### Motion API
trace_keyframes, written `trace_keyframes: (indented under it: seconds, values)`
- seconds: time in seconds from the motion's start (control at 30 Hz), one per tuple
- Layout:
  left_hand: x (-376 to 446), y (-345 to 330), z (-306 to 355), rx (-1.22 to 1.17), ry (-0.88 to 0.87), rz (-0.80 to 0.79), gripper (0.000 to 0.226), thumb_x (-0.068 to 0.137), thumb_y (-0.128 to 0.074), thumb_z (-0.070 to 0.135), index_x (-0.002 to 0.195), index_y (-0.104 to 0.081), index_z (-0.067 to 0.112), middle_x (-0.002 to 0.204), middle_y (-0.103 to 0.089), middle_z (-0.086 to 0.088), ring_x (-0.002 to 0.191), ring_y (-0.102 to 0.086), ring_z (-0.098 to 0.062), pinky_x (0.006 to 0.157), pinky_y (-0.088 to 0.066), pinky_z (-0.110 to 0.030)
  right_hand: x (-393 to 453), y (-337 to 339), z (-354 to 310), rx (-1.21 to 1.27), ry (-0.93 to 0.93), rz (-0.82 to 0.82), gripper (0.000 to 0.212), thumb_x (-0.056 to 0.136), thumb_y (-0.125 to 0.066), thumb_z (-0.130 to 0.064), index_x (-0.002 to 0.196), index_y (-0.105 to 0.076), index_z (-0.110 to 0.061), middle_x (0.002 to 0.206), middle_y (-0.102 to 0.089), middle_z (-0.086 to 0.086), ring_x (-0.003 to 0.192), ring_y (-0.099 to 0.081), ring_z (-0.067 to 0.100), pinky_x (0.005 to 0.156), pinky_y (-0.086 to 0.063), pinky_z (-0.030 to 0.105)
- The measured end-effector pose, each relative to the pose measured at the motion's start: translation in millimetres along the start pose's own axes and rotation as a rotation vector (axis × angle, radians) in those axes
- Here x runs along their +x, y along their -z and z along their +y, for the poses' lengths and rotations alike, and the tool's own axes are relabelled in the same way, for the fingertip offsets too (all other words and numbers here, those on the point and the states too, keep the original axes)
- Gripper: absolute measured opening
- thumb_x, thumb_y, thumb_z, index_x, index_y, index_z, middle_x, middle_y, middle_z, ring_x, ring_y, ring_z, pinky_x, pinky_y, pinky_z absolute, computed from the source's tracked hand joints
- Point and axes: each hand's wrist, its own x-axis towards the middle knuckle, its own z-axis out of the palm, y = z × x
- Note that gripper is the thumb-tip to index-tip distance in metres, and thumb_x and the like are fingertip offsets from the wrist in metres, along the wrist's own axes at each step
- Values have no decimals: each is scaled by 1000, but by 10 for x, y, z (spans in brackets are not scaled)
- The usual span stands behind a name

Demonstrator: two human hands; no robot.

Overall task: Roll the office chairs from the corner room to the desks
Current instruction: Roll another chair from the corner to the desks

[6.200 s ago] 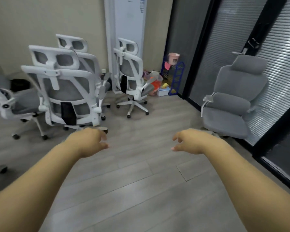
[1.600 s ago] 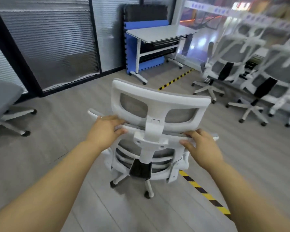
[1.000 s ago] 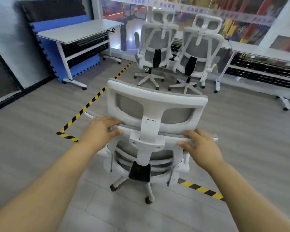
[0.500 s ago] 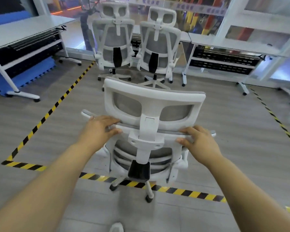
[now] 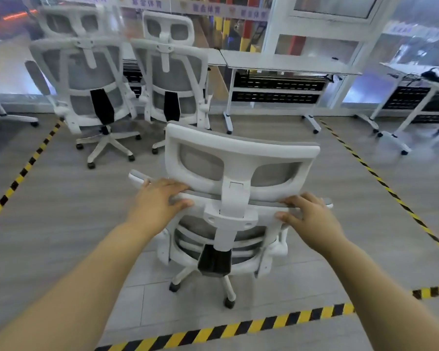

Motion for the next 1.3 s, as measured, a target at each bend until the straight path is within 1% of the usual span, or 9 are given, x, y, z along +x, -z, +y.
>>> trace_keyframes:
  seconds: [0.07,0.23,0.33,0.43,0.7,0.83,0.93,1.03,1.3]
  values:
    - [386,-101,36,9,-45,-22,64,70,-43,70,118,-62,32,127,-59,7,124,-45,-13,111,-15,-38,267,33,112,16,-30,30,30,86,-61,-44,110,-63,-27,99,-42,-14,113,-43,22,100,-36,43]
    - [1329,-345,104,-23,-80,-39,42,82,-61,50,119,-63,30,129,-58,5,125,-44,-14,114,-19,-42,967,144,374,29,-81,66,35,84,-61,-47,113,-63,-28,102,-45,-14,114,-44,22,106,-33,52]
    - [1837,-496,118,-33,-89,-57,41,83,-61,50,119,-62,32,130,-57,5,126,-43,-14,114,-20,-45,1408,219,550,2,-85,81,36,84,-60,-48,114,-63,-28,111,-54,-7,113,-44,21,103,-36,46]
    - [2304,-652,166,-37,-78,-61,40,84,-59,50,120,-60,35,132,-54,4,127,-40,-17,114,-21,-44,1849,315,738,-30,-85,80,38,84,-59,-51,114,-62,-29,115,-55,-5,112,-44,22,93,-40,37]
    - [3554,-1104,548,-70,-29,-60,40,82,-62,50,118,-61,34,131,-54,2,126,-40,-17,115,-20,-49,3086,637,1360,-62,-62,49,37,85,-58,-50,118,-60,-33,118,-55,-7,113,-44,23,87,-38,33]
    - [4156,-1264,708,-68,-5,-55,37,85,-62,41,121,-60,32,134,-51,2,128,-37,-16,116,-17,-46,3698,773,1563,-60,-64,36,37,86,-58,-49,120,-60,-33,121,-55,-6,116,-42,22,95,-37,35]
    - [4631,-1368,731,-83,-19,-61,37,83,-64,41,119,-62,31,131,-55,1,125,-41,-16,114,-23,-48,4139,842,1689,-53,-72,40,37,86,-58,-47,121,-59,-32,122,-54,-5,118,-41,21,101,-35,38]
    - [5128,-1484,699,-82,-36,-58,38,82,-63,45,117,-63,31,128,-57,4,124,-44,-16,115,-21,-48,4601,896,1809,-44,-82,52,37,87,-59,-46,121,-60,-31,122,-54,-5,119,-40,19,107,-31,42]
    - [6603,-1723,535,-76,-88,-73,39,83,-61,46,120,-61,31,130,-56,6,127,-41,-14,116,-18,-46,5952,951,1978,-37,-134,76,36,87,-58,-47,119,-59,-32,117,-55,-3,118,-42,20,107,-32,49]
